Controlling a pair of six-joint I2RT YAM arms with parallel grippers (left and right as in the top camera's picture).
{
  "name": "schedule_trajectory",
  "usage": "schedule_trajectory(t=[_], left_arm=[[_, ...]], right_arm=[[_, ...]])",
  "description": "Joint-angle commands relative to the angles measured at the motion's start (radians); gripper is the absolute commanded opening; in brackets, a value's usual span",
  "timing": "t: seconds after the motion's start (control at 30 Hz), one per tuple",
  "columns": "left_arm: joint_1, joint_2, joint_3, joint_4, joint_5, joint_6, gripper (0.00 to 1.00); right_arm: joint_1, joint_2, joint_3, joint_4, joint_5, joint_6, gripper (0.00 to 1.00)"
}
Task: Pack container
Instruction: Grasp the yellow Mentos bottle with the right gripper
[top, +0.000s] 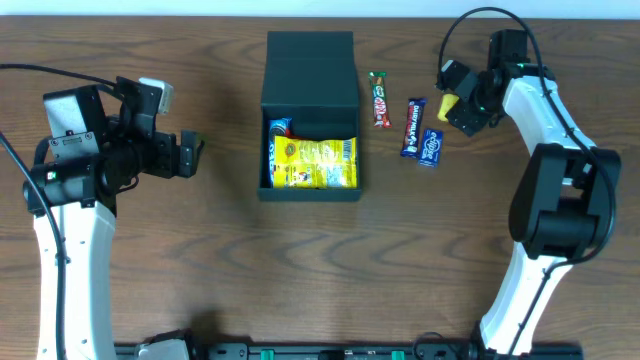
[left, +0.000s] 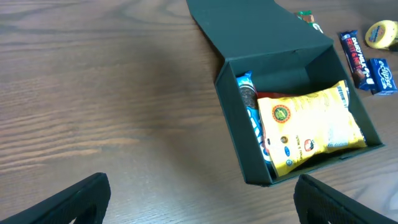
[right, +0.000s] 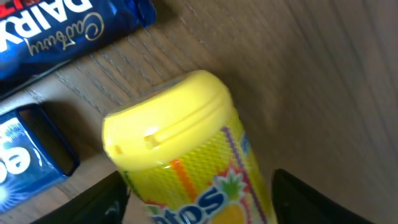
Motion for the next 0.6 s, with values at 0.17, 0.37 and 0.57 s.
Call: schedule_trajectory(t=[0.17,0.37,0.57], left_arm=[[0.003,-0.008,0.003,0.0,0.001,-0.016,0.95],[0.003,-0.008,0.003,0.0,0.001,-0.016,0.95],[0.003,-0.008,0.003,0.0,0.001,-0.016,0.95]], right_arm=[[-0.003,0.027,-0.006,0.004,-0.025,-0.005,0.61],[-0.002,0.029,-0.006,-0.002,-0.024,-0.004,0.5],[0.0,0.029,-0.006,-0.015,-0.024,0.021,0.46]])
